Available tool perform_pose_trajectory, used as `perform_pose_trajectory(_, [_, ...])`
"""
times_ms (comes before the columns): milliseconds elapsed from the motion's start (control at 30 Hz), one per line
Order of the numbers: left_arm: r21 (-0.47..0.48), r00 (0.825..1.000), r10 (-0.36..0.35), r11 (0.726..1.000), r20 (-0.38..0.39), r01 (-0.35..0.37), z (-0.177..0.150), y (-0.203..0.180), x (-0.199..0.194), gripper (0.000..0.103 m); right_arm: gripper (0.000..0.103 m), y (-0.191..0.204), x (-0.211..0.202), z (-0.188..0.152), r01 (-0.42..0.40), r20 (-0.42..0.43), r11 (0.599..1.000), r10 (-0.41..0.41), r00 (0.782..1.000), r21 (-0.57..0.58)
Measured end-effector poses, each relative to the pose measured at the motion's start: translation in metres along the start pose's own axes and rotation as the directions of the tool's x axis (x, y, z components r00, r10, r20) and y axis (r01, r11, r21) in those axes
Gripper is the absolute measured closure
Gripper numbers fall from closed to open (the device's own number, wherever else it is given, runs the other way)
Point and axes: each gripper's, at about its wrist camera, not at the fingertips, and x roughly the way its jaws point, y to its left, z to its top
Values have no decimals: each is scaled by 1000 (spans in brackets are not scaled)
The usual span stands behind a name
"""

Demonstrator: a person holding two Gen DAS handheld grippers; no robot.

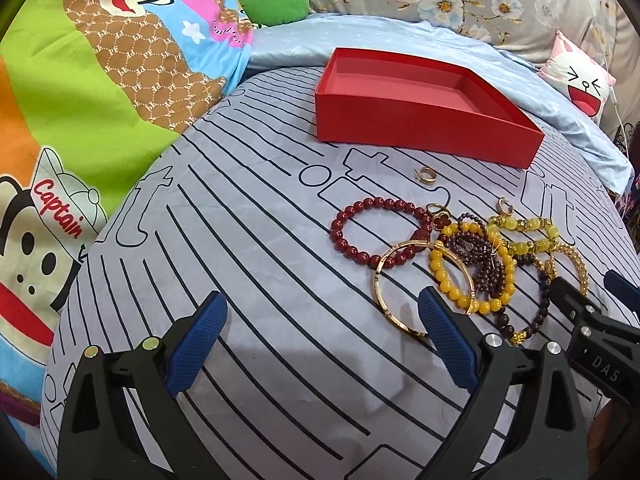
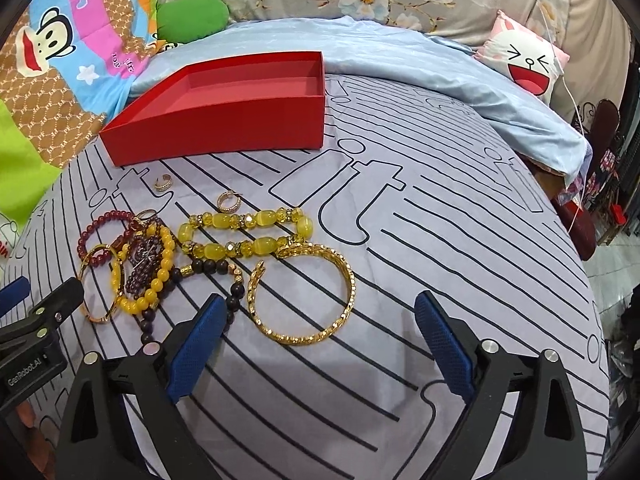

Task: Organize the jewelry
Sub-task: 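Grasp the thin gold bangle with the left gripper while the right gripper grasps the thick gold bangle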

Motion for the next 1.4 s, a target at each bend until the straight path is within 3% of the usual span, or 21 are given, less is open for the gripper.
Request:
perform_pose_trajectory(233, [-4,1000,-17,1000,-14,17,-4,-1,4,11,25,-3,4,5,-36,14,999,36,999,19])
perform_pose_trajectory(367, [-7,1000,-27,1000,-7,27,-4,-1,3,11,42,-6,9,6,-37,-6,999,37,999,32])
perform_pose_trajectory(800, [14,999,-47,999,-14,47,-6,-13,2,11,41,-6,4,0,-58,-8,998,58,998,19])
perform_pose_trajectory(933, [23,998,-66,998,-21,67,-8,-18,2,10,36,-8,2,-5,-53,-12,999,53,999,4])
perform_pose_trajectory(1133, [57,998,-58,997,-20,59,-8,-26,3,10,36,-12,7,2,-19,-19,1000,19,1000,2])
perform_pose_trajectory(1400, [50,998,-61,997,-22,62,-3,-25,7,9,48,-10,9,7,-17,-3,1000,17,1000,-7])
